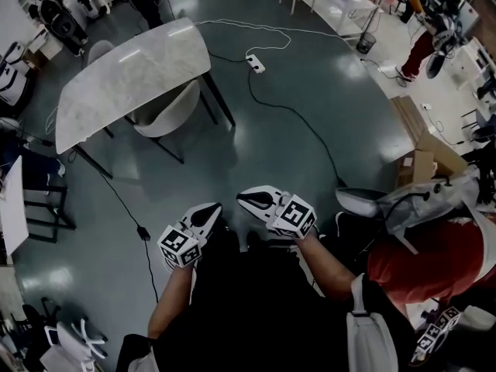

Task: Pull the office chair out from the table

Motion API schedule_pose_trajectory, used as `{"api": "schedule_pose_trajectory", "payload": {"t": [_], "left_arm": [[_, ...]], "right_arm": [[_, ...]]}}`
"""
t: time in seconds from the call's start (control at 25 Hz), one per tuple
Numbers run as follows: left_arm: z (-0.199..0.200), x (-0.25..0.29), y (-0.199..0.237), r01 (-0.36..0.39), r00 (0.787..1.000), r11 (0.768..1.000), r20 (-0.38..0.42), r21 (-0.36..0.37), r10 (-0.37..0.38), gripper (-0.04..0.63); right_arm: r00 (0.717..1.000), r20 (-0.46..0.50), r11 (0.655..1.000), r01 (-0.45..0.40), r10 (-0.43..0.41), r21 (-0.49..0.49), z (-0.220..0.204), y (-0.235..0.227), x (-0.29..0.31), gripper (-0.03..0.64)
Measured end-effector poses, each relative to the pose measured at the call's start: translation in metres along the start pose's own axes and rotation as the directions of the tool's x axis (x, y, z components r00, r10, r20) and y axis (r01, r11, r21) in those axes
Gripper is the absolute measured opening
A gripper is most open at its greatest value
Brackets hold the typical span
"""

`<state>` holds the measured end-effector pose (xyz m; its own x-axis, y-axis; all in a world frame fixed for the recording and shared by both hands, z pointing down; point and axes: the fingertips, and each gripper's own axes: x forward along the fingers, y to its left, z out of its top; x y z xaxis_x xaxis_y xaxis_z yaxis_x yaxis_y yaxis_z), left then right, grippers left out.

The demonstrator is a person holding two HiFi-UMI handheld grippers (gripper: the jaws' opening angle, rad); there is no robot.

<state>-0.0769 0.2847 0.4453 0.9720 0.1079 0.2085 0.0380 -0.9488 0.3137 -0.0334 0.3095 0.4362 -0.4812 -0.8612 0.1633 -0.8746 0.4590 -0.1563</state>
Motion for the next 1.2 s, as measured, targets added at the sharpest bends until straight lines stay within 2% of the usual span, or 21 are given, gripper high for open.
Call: {"api": "schedule_pose_trajectory", "payload": {"t": [0.36, 0.8, 1.04, 1.2], "left_arm": [[0.007, 0.022, 0.073, 0.009, 1.0, 1.0, -0.01, -0.03, -0.009, 0.012], [0.069, 0.035, 0.207, 0.009, 0.999, 0.999, 0.036, -0.044, -0.007, 0.011], [0.087, 0.034, 0.262, 0.003, 0.999, 0.999, 0.044, -0.053, -0.001, 0.012], [0.109, 0.032, 0.311, -0.045, 0.996, 0.997, 0.08, -0.061, 0.05, 0.012]], "right_arm": [[0.999, -0.036, 1.0, -0.004, 0.004, 0.003, 0.011, -0.05, 0.046, 0.021], [0.994, -0.111, 0.999, 0.02, -0.017, 0.029, 0.042, -0.145, 0.137, 0.021], [0.992, -0.122, 0.998, 0.044, -0.039, 0.041, 0.058, -0.183, 0.17, 0.021], [0.993, -0.113, 0.998, 0.046, -0.041, 0.043, 0.069, -0.208, 0.189, 0.021]]}}
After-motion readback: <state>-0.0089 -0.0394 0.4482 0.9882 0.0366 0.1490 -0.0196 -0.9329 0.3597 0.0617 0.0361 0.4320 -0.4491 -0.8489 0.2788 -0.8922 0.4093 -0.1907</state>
